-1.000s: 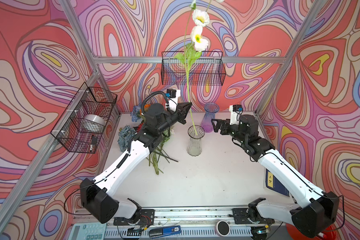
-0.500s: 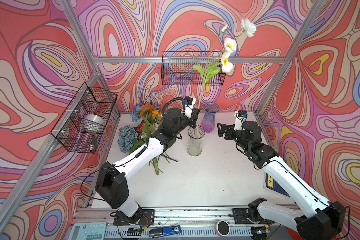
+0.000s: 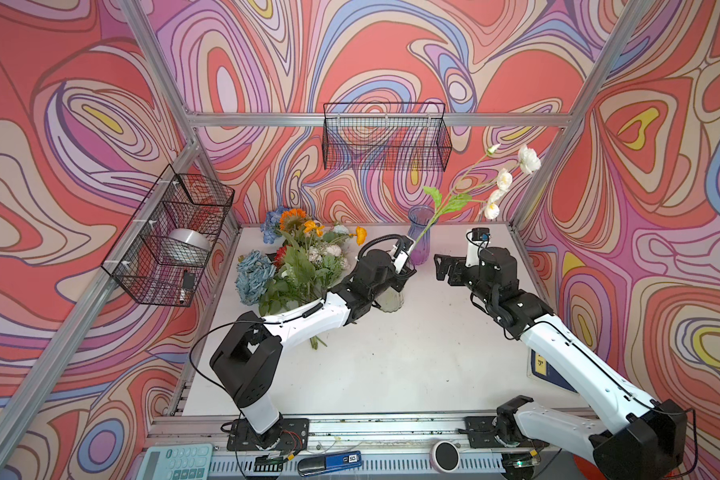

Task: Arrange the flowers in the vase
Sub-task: 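Carry the white flower over the clear vase and lower its stem in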

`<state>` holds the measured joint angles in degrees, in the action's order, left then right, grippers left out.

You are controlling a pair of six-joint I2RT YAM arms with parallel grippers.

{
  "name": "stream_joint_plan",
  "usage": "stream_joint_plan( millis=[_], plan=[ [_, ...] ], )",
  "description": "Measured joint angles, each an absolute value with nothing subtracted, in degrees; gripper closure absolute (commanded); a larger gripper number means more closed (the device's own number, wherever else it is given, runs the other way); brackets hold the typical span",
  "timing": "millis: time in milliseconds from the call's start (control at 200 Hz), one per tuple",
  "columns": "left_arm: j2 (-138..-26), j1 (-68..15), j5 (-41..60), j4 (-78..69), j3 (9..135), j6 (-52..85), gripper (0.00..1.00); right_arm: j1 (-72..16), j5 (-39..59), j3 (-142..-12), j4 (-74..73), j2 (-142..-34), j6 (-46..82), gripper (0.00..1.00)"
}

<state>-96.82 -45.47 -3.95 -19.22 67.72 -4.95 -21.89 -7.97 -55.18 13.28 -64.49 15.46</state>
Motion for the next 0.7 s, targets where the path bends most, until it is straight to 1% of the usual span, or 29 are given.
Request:
stream_joint_plan(
  millis=[90,170,225,270,326,446,571,696],
  plan=[
    [-96.9,-46.0,-5.2,-19.3,67.7,-5.2,1.0,-21.9,-7.9,-54.8,13.3,-64.2,14.9,0.01],
    [-96.9,-46.1,-6.2,-19.3,67.7,-5.1,0.91,-21.9,-7.5,-54.8,13.0,-64.0,14.2,0.02],
    [-96.9,-46.1,-6.7,-19.3,67.7,-5.0,0.78,-21.9,-6.7,-55.0,13.0,-64.0,13.9,0.02],
    [-96.9,-46.1,-7.1,-19.4,67.7,-4.7,0.65,-21.9,-5.7,-55.4,13.2,-64.0,13.6,0.02],
    [-96.9,-46.1,-7.7,-19.4,67.7,-4.3,0.52,-21.9,-4.4,-56.0,13.4,-64.2,13.3,0.01],
    [-96.8,-46.1,-8.5,-19.0,67.7,-3.1,0.33,-21.9,-1.5,-56.7,13.2,-64.6,12.9,0.02],
    [-95.7,-46.1,-8.9,-15.1,67.7,-1.7,0.23,-22.0,0.6,-56.7,13.2,-64.6,12.6,0.04],
    [-92.2,-46.1,-9.1,-10.6,67.7,0.4,0.19,-23.0,2.6,-57.4,13.8,-65.0,12.3,0.05]
  ],
)
